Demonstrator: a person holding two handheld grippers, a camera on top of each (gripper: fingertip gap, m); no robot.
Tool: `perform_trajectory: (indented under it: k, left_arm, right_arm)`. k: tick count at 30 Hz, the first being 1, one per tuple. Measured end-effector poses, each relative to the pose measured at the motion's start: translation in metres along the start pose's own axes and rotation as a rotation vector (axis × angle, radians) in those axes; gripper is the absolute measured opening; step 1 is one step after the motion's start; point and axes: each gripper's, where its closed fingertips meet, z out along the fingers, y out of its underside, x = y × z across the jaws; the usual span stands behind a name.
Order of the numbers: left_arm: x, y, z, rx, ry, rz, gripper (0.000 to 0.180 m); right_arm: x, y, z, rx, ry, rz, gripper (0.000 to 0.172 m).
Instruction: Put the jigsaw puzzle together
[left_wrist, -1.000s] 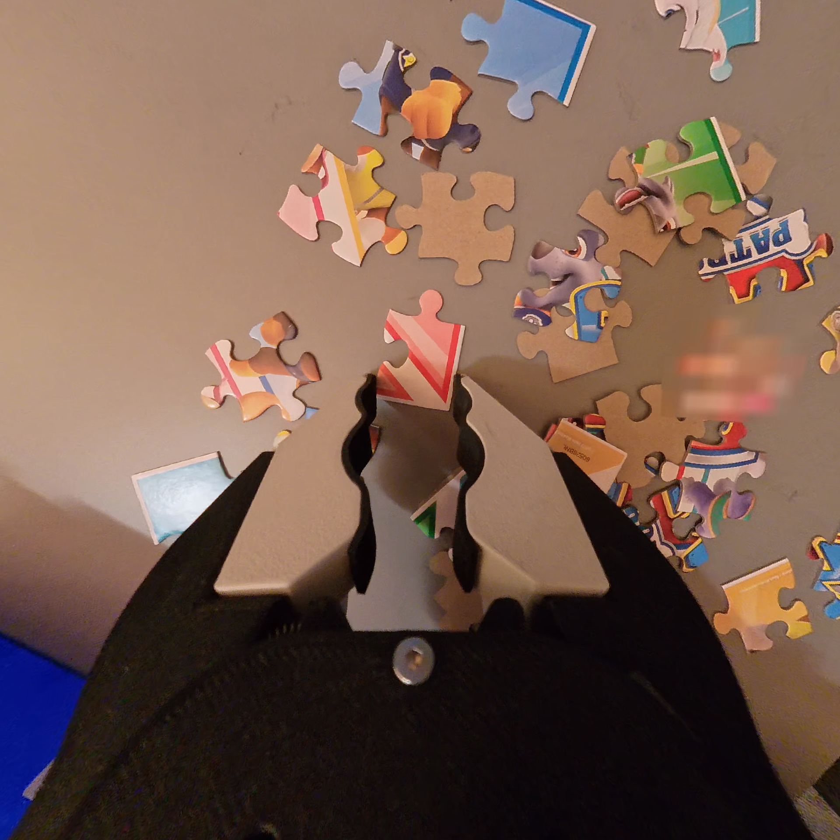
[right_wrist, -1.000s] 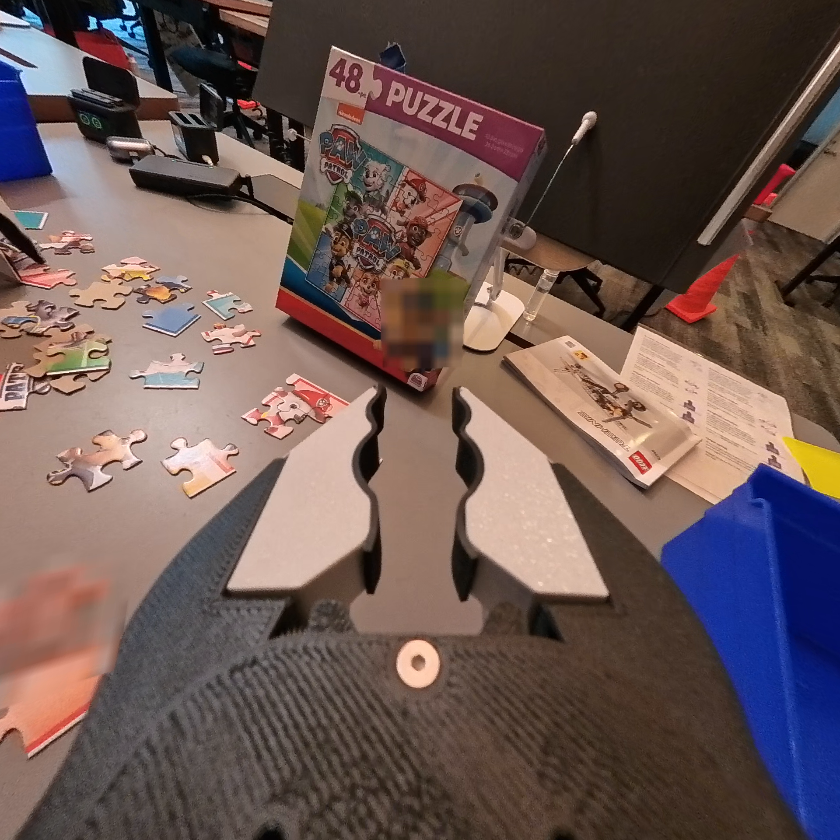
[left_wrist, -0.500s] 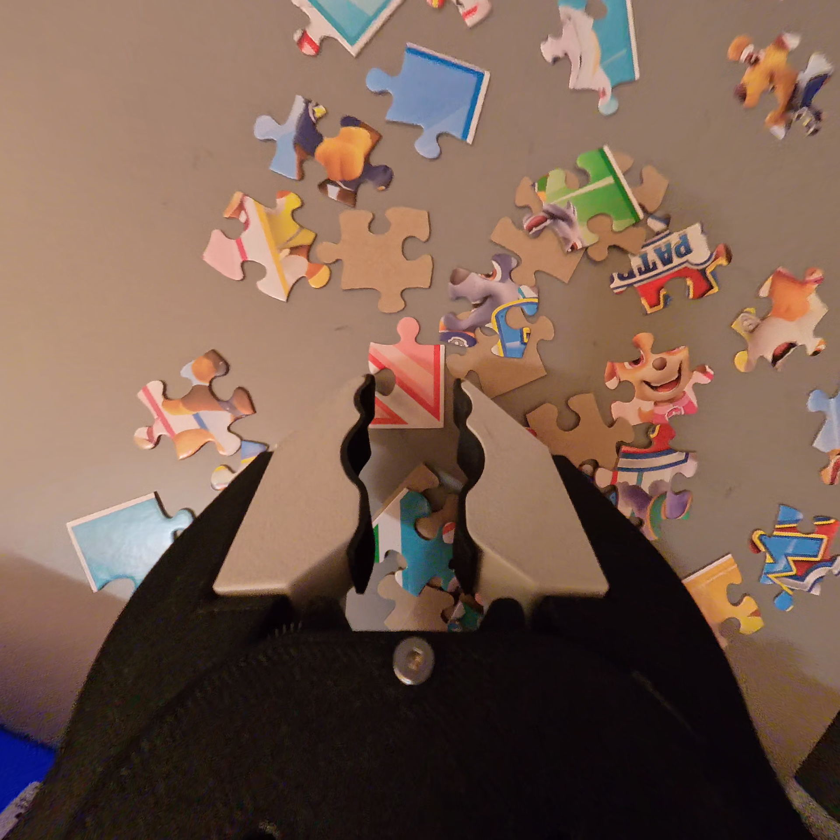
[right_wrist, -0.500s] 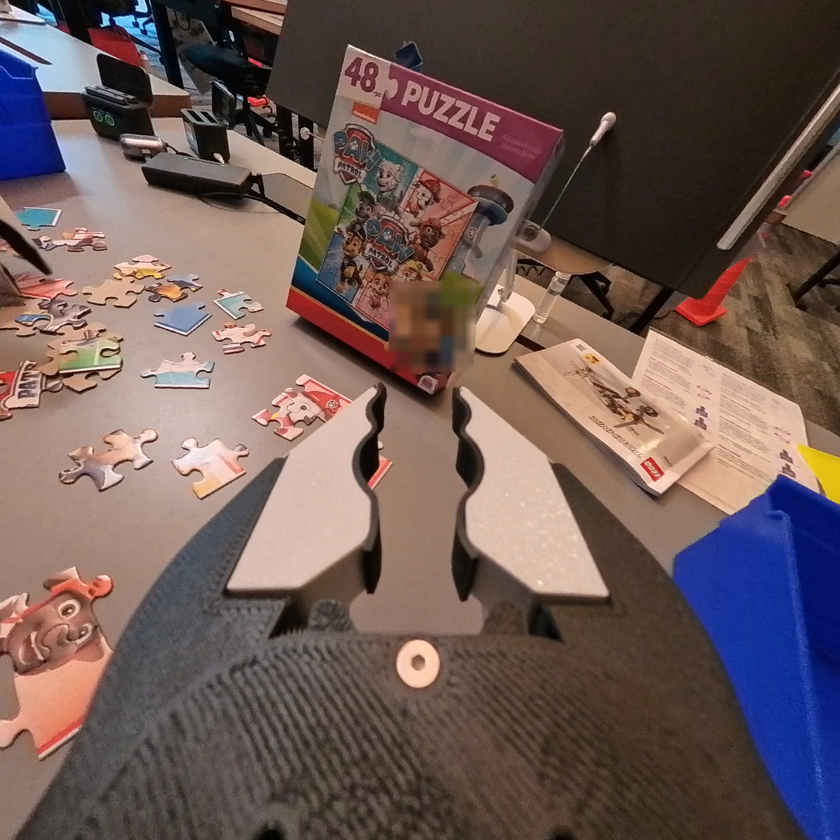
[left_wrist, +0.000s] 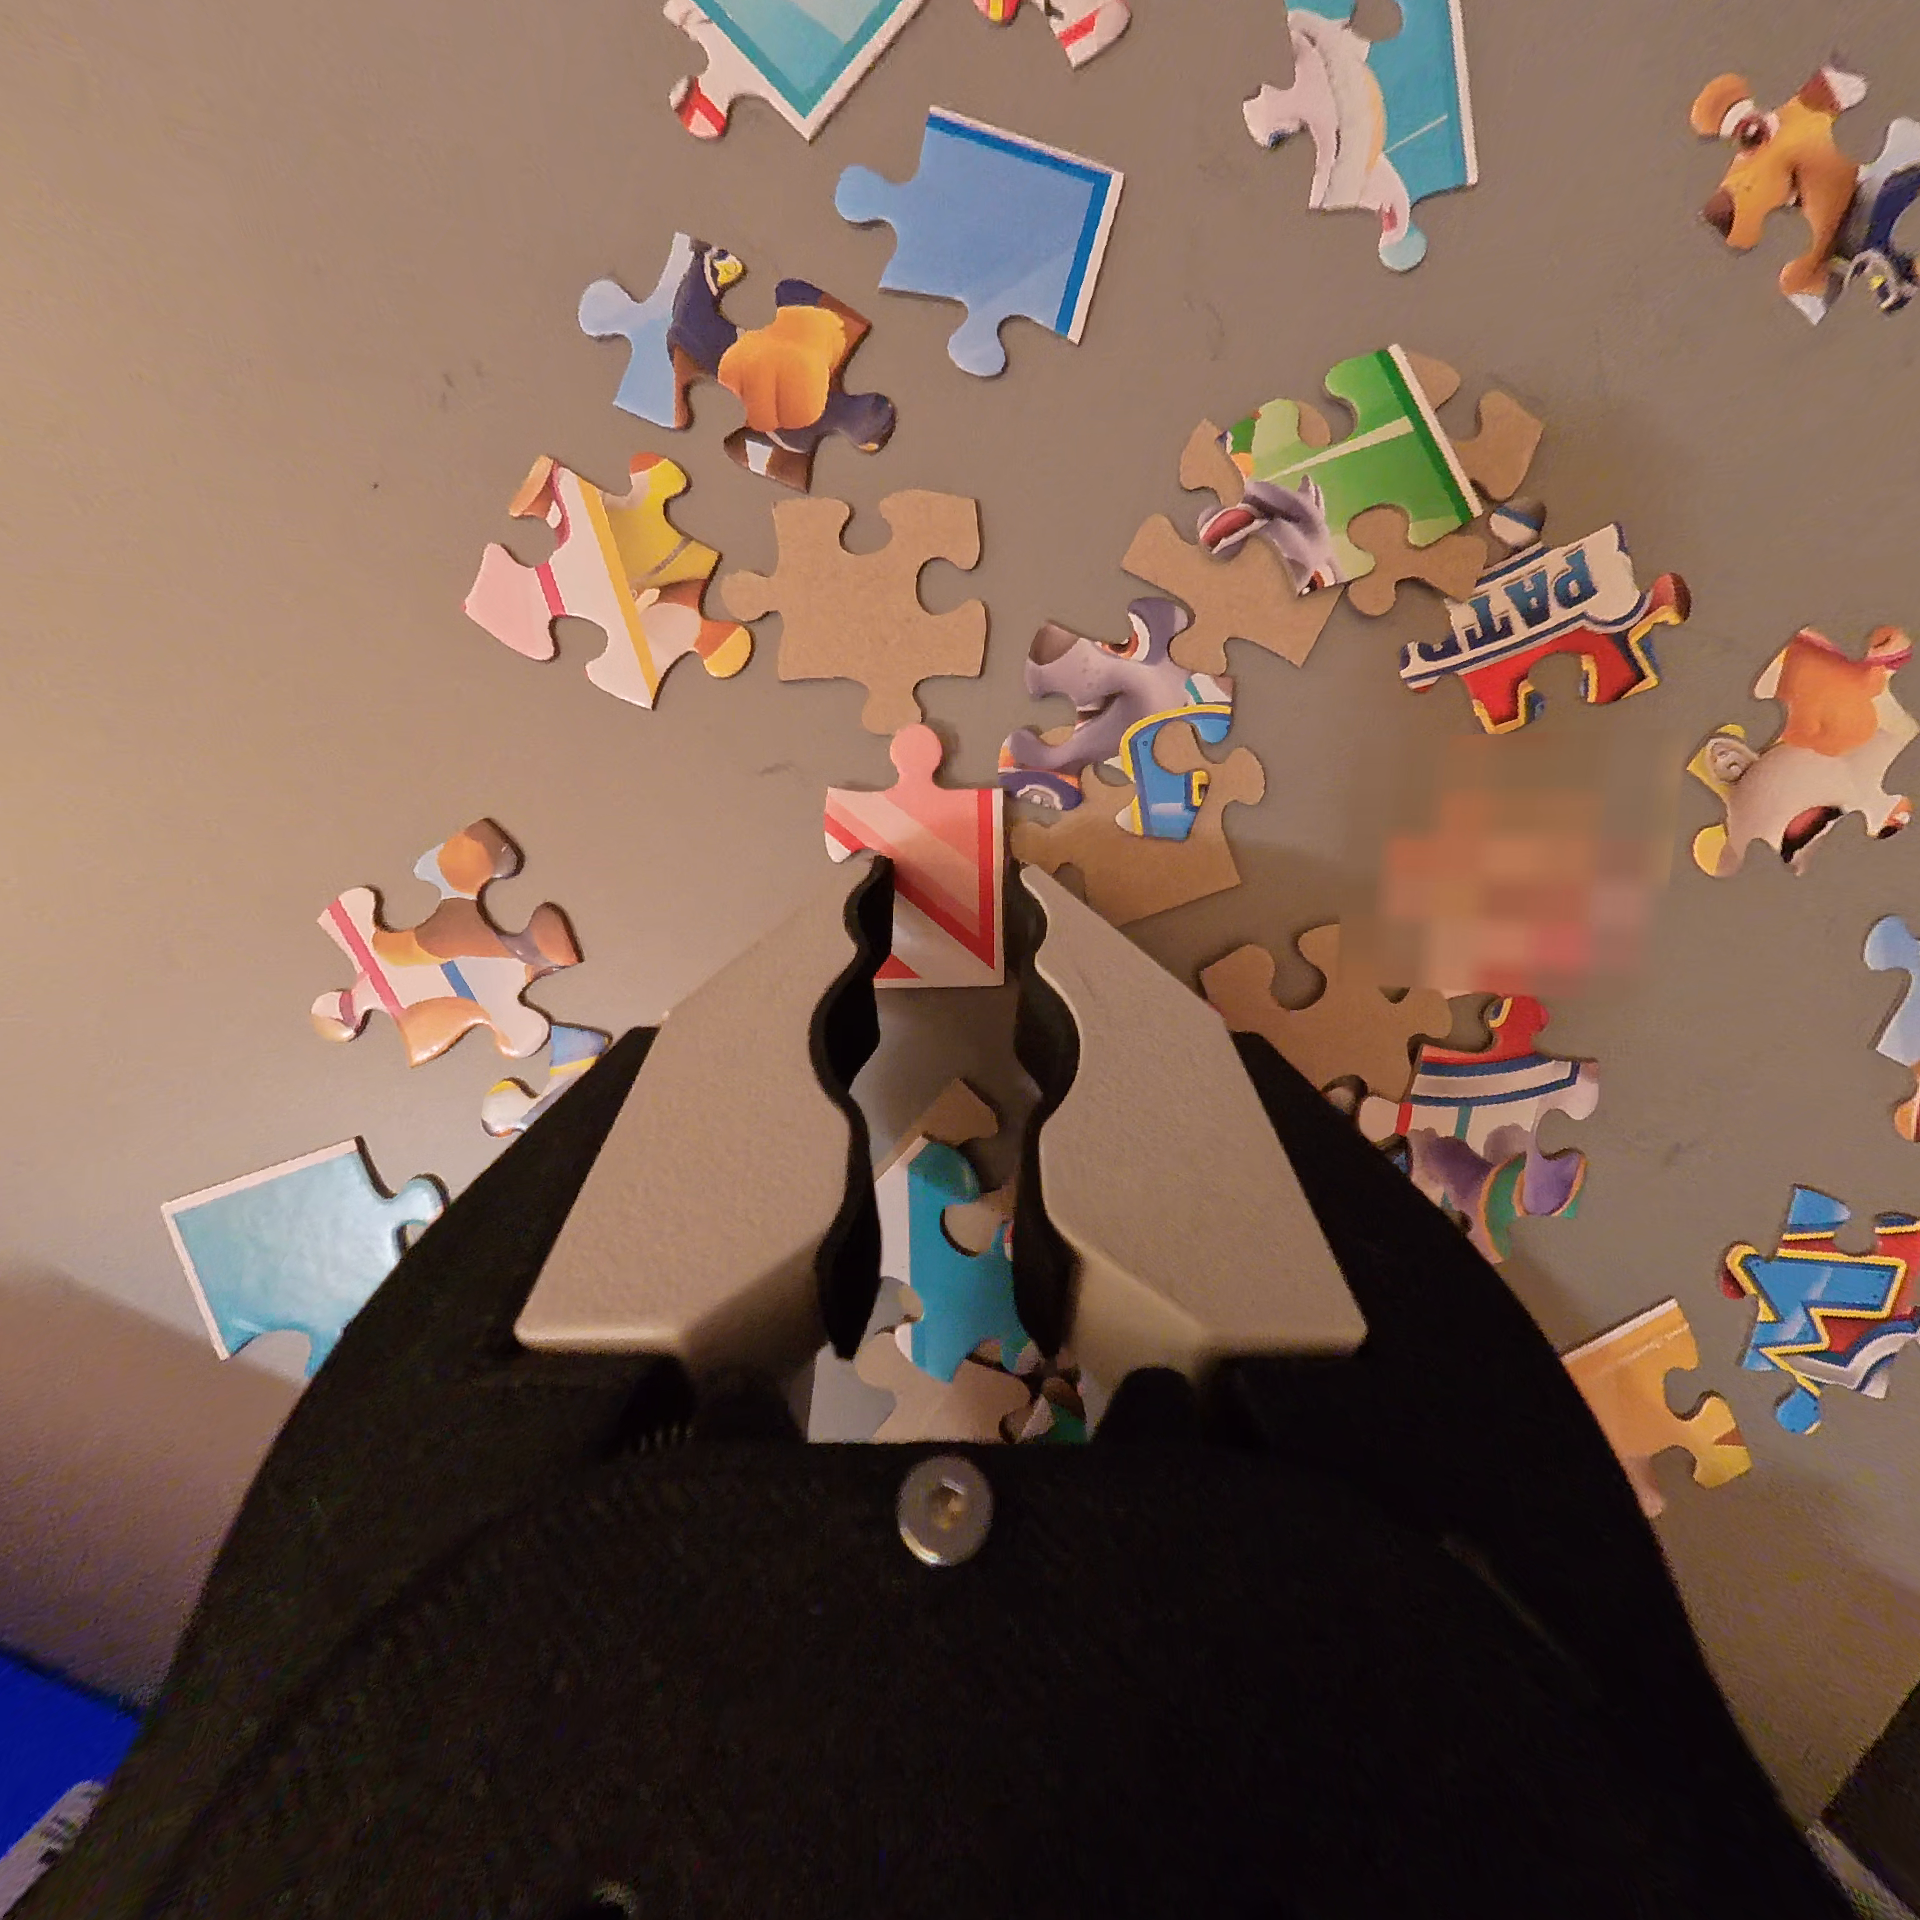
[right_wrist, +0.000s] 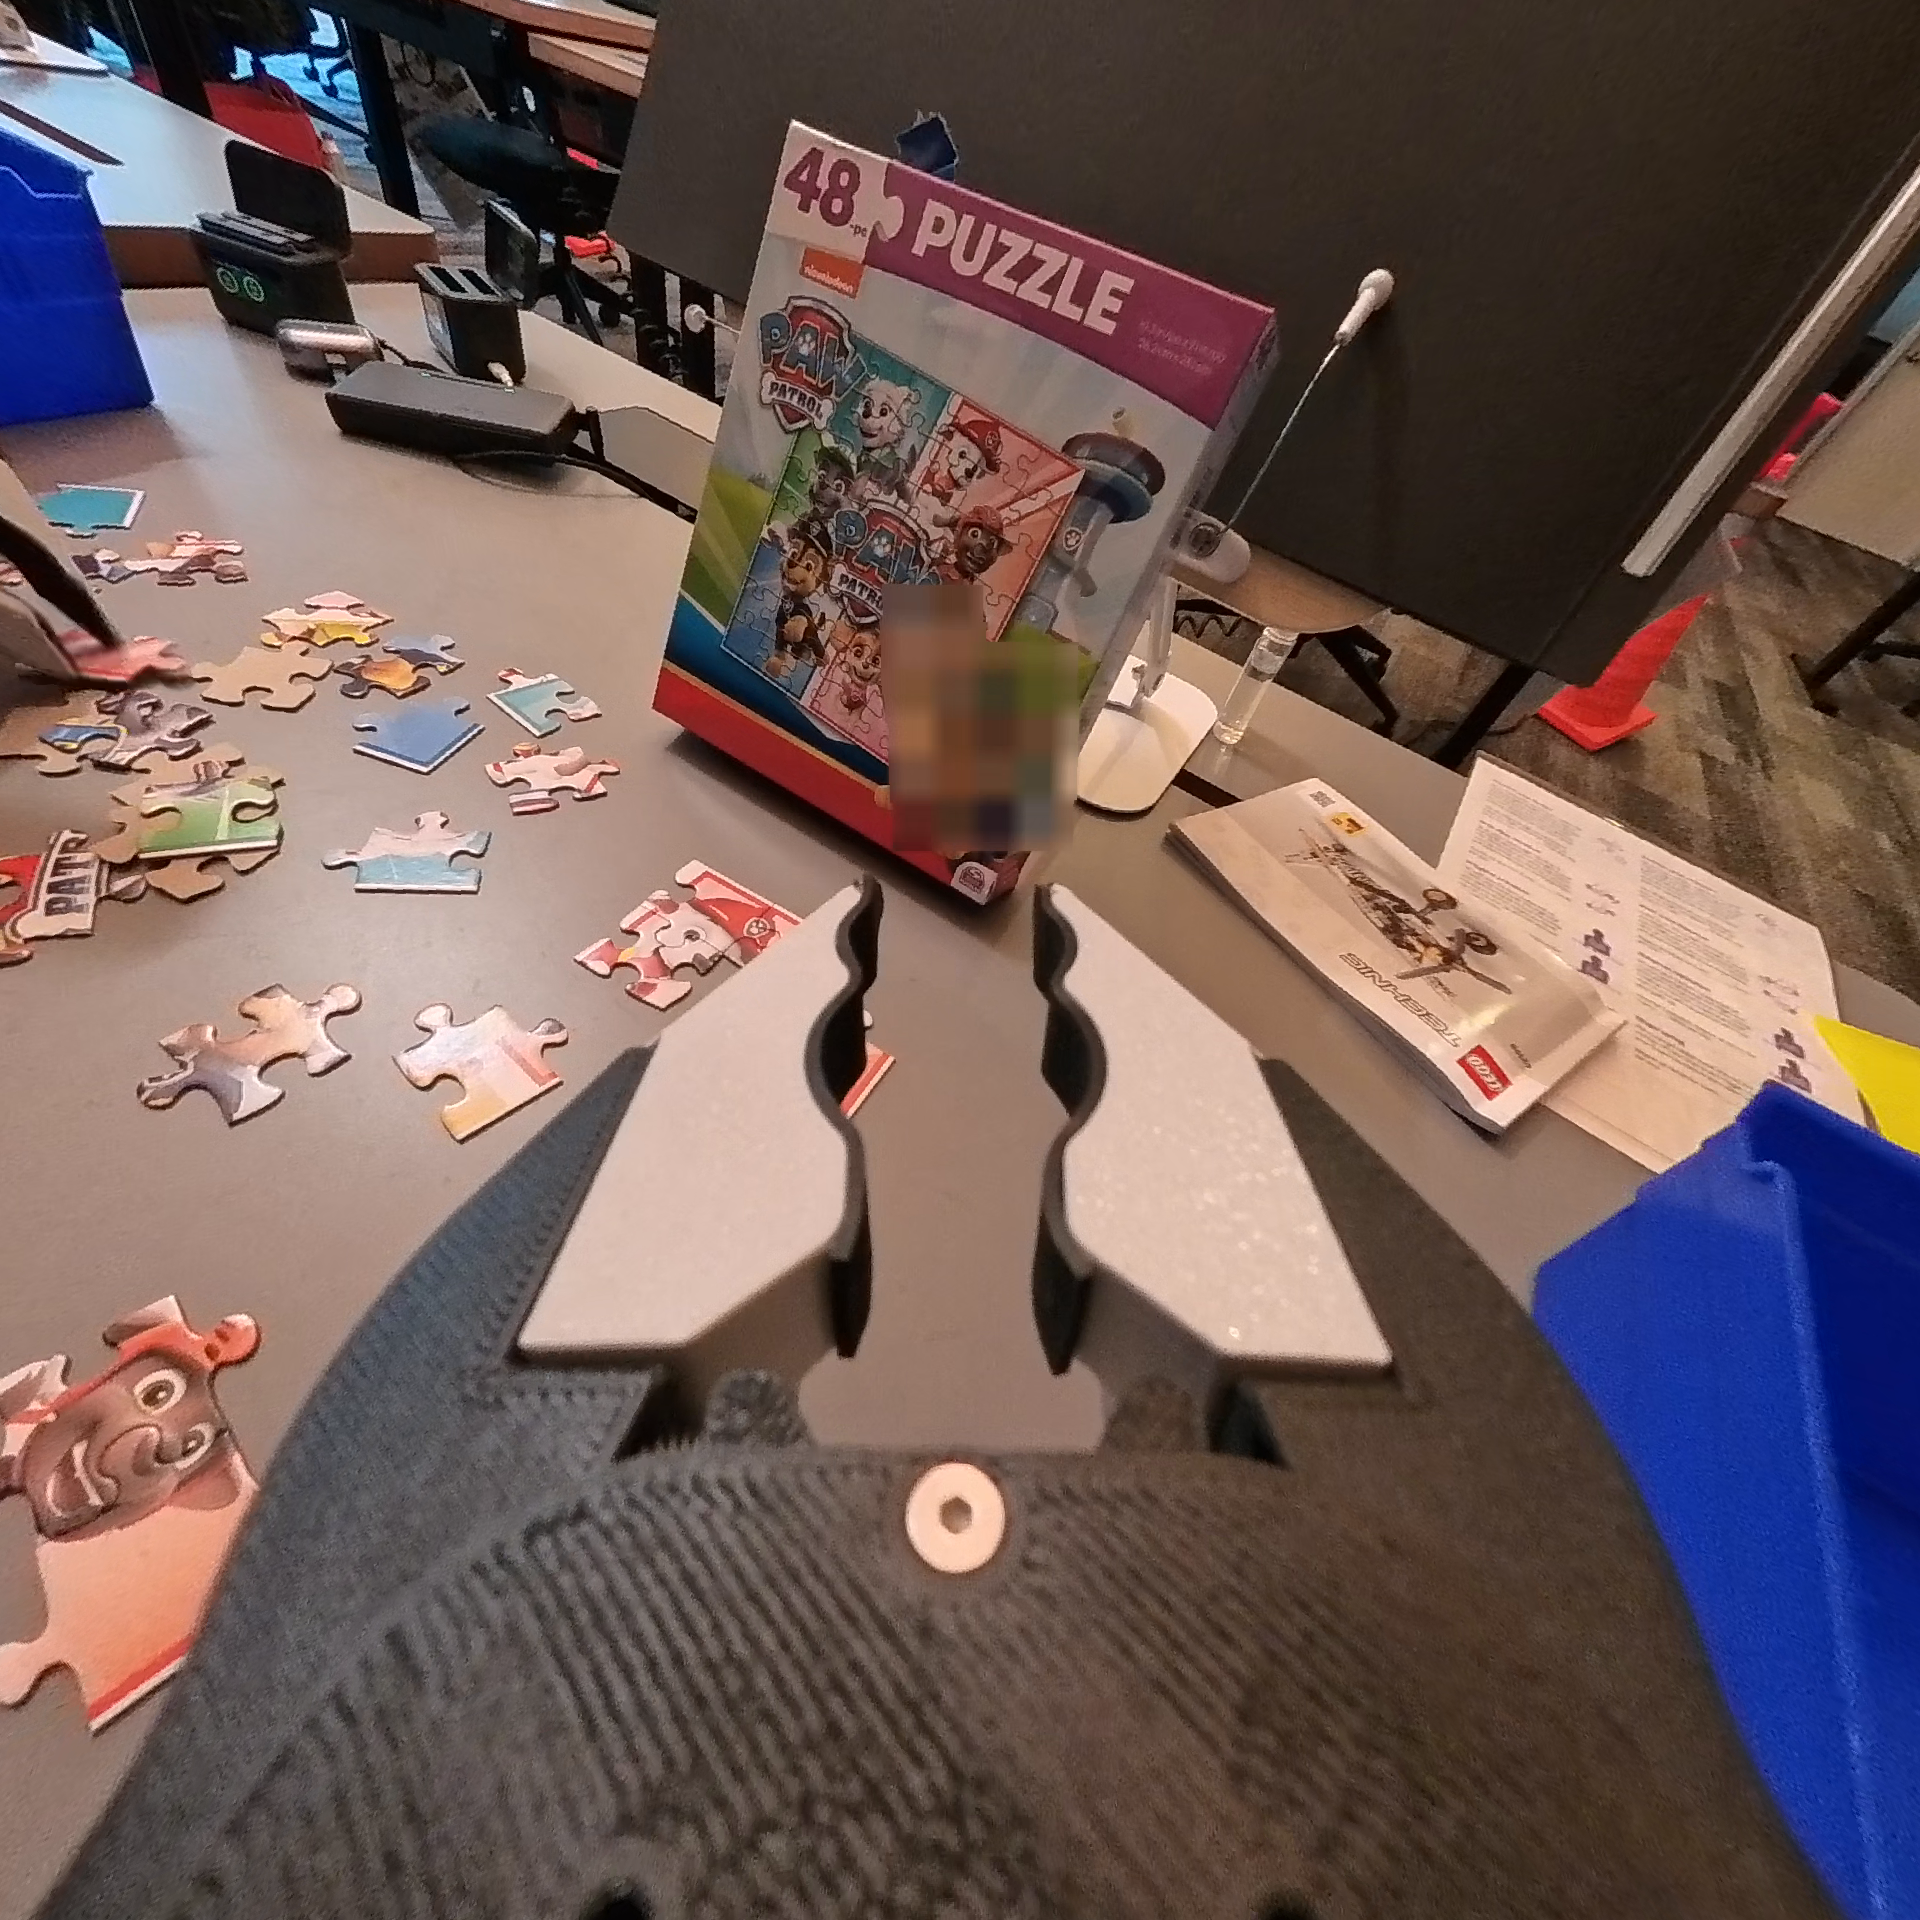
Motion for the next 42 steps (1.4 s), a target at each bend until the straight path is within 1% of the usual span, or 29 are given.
perform_trajectory:
  k: [6, 9, 11, 13, 14, 16, 18, 19, 20, 22, 23, 24, 25, 26, 27, 29, 31, 33, 36, 38, 40, 42]
  left_arm:
    - [0.007, -0.022, -0.021, 0.147, 0.031, -0.049, 0.019]
    - [0.022, -0.042, -0.034, 0.242, 0.068, -0.047, 0.019]
    - [0.036, -0.06, -0.041, 0.302, 0.081, -0.025, 0.019]
    - [0.049, -0.078, -0.045, 0.351, 0.059, 0.011, 0.019]
    - [0.058, -0.088, -0.047, 0.378, 0.051, 0.034, 0.019]
    - [0.08, -0.107, -0.049, 0.439, 0.052, 0.07, 0.019]
    - [0.1, -0.123, -0.047, 0.481, 0.043, 0.104, 0.019]
    - [0.109, -0.131, -0.046, 0.503, 0.04, 0.116, 0.019]
    - [0.118, -0.138, -0.045, 0.525, 0.043, 0.122, 0.019]
    - [0.134, -0.148, -0.04, 0.55, 0.047, 0.133, 0.02]
    - [0.141, -0.153, -0.037, 0.556, 0.049, 0.137, 0.02]
    - [0.146, -0.155, -0.033, 0.554, 0.046, 0.142, 0.02]
    - [0.151, -0.157, -0.029, 0.548, 0.039, 0.148, 0.019]
    - [0.155, -0.16, -0.026, 0.55, 0.038, 0.148, 0.017]
    - [0.161, -0.163, -0.023, 0.558, 0.053, 0.146, 0.019]
    - [0.169, -0.168, -0.017, 0.566, 0.084, 0.124, 0.024]
    - [0.175, -0.169, -0.01, 0.562, 0.11, 0.112, 0.026]
    - [0.181, -0.17, -0.006, 0.556, 0.137, 0.106, 0.027]
    - [0.184, -0.171, -0.003, 0.55, 0.131, 0.1, 0.027]
    - [0.181, -0.168, -0.001, 0.532, 0.12, 0.088, 0.027]
    - [0.176, -0.163, 0.002, 0.508, 0.114, 0.061, 0.026]
    - [0.175, -0.156, 0.007, 0.476, 0.131, 0.033, 0.025]
  right_arm:
    - [-0.006, -0.002, 0.003, 0.009, -0.024, 0.017, 0.028]
    - [-0.026, -0.011, 0.011, 0.047, -0.101, 0.093, 0.027]
    - [-0.057, -0.024, 0.018, 0.102, -0.227, 0.202, 0.026]
    - [-0.099, -0.041, 0.022, 0.164, -0.407, 0.34, 0.023]
    - [-0.121, -0.047, 0.025, 0.182, -0.498, 0.409, 0.02]
    - [-0.155, -0.053, 0.031, 0.178, -0.629, 0.552, 0.019]
    - [-0.178, -0.053, 0.038, 0.158, -0.714, 0.7, 0.022]
    - [-0.186, -0.052, 0.041, 0.145, -0.75, 0.771, 0.027]
    - [-0.192, -0.05, 0.042, 0.137, -0.789, 0.836, 0.033]
    - [-0.197, -0.047, 0.042, 0.124, -0.844, 0.935, 0.035]
    - [-0.197, -0.047, 0.04, 0.128, -0.866, 0.966, 0.033]
    - [-0.196, -0.048, 0.037, 0.137, -0.884, 0.982, 0.027]
    - [-0.195, -0.047, 0.035, 0.139, -0.891, 0.981, 0.019]
    - [-0.193, -0.045, 0.032, 0.136, -0.897, 0.967, 0.004]
    - [-0.191, -0.044, 0.03, 0.132, -0.902, 0.952, 0.0]
    - [-0.178, -0.038, 0.027, 0.119, -0.868, 0.929, 0.0]
    - [-0.154, -0.03, 0.025, 0.112, -0.811, 0.898, 0.0]
    - [-0.118, -0.02, 0.022, 0.103, -0.74, 0.868, 0.0]
    - [-0.059, 0.001, 0.015, 0.039, -0.594, 0.801, 0.0]
    - [-0.036, 0.007, 0.006, 0.013, -0.536, 0.756, 0.0]
    - [-0.034, 0.007, -0.002, 0.01, -0.521, 0.699, 0.0]
    - [-0.057, 0.01, -0.005, -0.015, -0.558, 0.625, 0.0]
